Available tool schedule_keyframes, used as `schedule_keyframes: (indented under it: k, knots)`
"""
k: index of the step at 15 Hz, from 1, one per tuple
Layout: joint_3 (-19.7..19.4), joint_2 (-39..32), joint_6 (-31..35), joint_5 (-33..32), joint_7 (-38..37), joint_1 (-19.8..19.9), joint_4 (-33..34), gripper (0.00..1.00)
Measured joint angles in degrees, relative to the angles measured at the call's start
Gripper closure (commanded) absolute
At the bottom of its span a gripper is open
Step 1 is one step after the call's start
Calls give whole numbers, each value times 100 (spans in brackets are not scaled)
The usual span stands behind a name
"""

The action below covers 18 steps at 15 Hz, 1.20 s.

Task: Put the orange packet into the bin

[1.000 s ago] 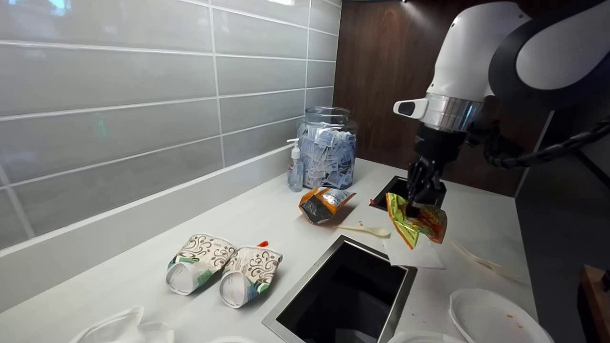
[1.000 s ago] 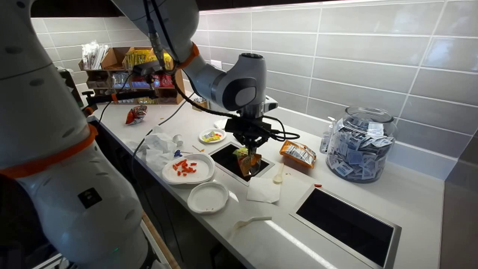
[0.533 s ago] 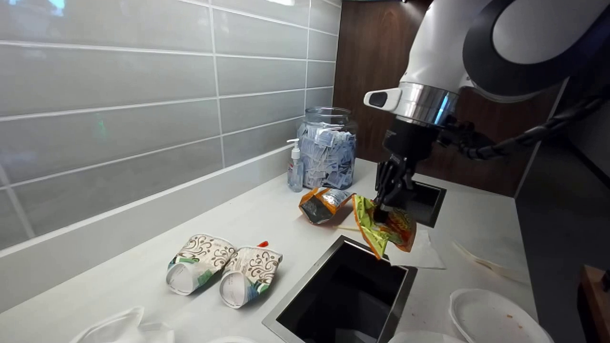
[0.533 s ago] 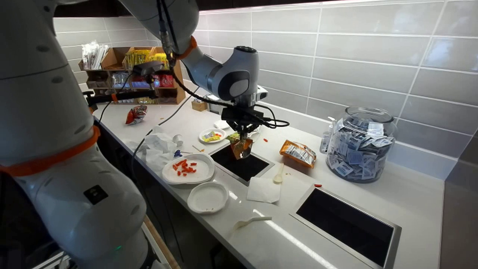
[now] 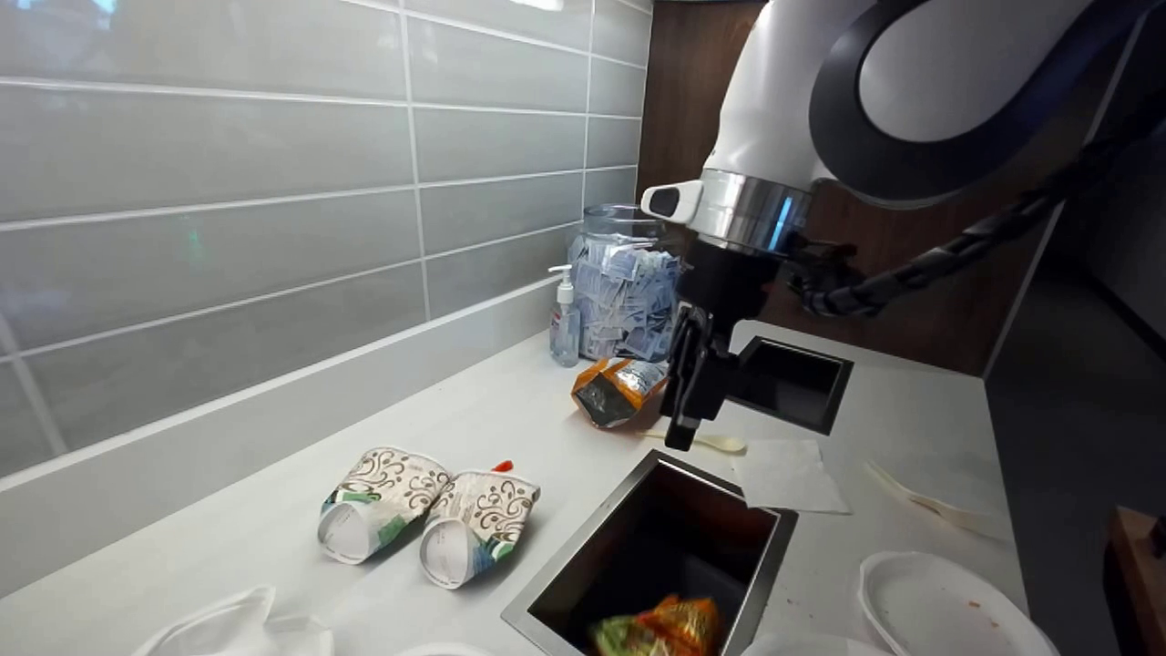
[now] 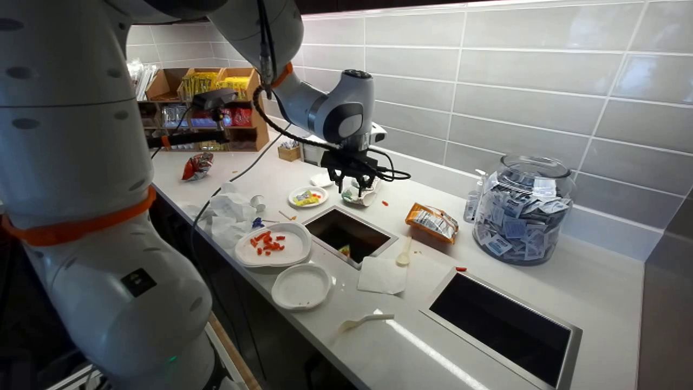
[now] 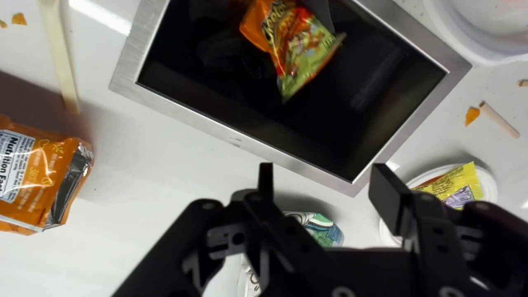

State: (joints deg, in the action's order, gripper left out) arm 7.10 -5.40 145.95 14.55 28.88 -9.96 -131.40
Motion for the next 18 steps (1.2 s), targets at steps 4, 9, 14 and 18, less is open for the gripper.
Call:
schedule_keyframes:
  k: [4,9,14,18]
  knots:
    - [-4,10,-11,-508,-1244,24,88,0]
    - [-24,422,-975,-783,-2382,112,84,0]
    - [-115,1246,-2487,-477,-2651,241,30,0]
    - [-181,1841,-3077,-447,-2813,313,-176,0]
